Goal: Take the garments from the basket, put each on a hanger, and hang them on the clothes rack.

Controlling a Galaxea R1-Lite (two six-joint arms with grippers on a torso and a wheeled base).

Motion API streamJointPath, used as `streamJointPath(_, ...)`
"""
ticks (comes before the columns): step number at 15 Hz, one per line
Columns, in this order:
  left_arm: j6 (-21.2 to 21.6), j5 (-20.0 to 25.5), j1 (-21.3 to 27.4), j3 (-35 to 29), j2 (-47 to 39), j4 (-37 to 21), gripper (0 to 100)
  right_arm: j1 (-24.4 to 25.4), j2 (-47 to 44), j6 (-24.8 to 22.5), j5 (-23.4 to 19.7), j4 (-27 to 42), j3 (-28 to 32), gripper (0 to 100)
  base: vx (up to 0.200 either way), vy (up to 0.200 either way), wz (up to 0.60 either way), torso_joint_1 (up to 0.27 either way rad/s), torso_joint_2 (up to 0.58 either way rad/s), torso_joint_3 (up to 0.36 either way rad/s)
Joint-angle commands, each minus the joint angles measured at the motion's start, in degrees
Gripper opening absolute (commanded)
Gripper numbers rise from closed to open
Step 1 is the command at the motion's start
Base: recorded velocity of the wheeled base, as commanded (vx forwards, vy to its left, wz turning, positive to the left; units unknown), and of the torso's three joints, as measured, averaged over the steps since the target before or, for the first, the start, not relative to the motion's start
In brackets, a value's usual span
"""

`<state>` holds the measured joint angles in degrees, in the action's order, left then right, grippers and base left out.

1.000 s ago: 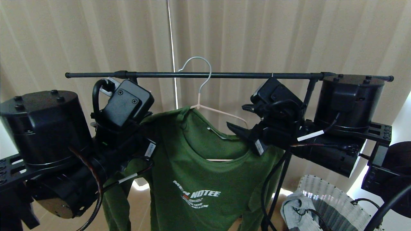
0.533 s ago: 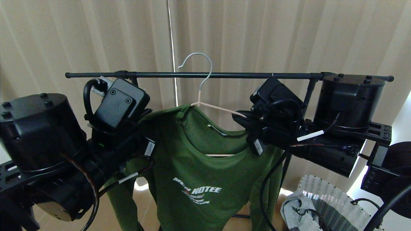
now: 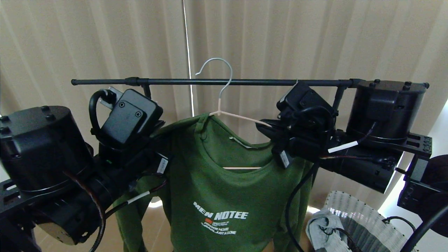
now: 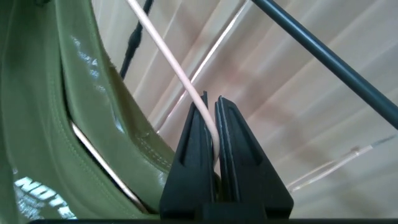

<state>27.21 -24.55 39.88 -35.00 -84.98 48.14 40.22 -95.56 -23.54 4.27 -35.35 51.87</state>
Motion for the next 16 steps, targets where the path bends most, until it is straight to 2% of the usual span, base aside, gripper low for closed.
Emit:
streamJointPath(1,0.0,2.1,0.0,0.3,0.8,-0.2,100,-0.1,1.0,0.0,0.0,-0.1,-0.2,0,0.000,0.000,0.00,0.000,0.00,0.000)
streamJointPath(5,-0.1,5.7,-0.3,3.4,4.7,-0.4,100,-4.4,3.6,0.0,0.0,0.0,-2.6,0,0.000,0.000,0.00,0.000,0.00,0.000)
streamJointPath(11,-0.2,5.8,-0.4,6.1,8.2,-0.7,100,-9.5,7.8,0.1,-0.1,0.0,-5.9,0,0.000,0.000,0.00,0.000,0.00,0.000)
streamJointPath(16,-0.1,5.3,-0.6,10.4,10.5,-0.8,100,-11.2,10.5,0.6,-0.2,0.0,-7.6,0,0.000,0.000,0.00,0.000,0.00,0.000)
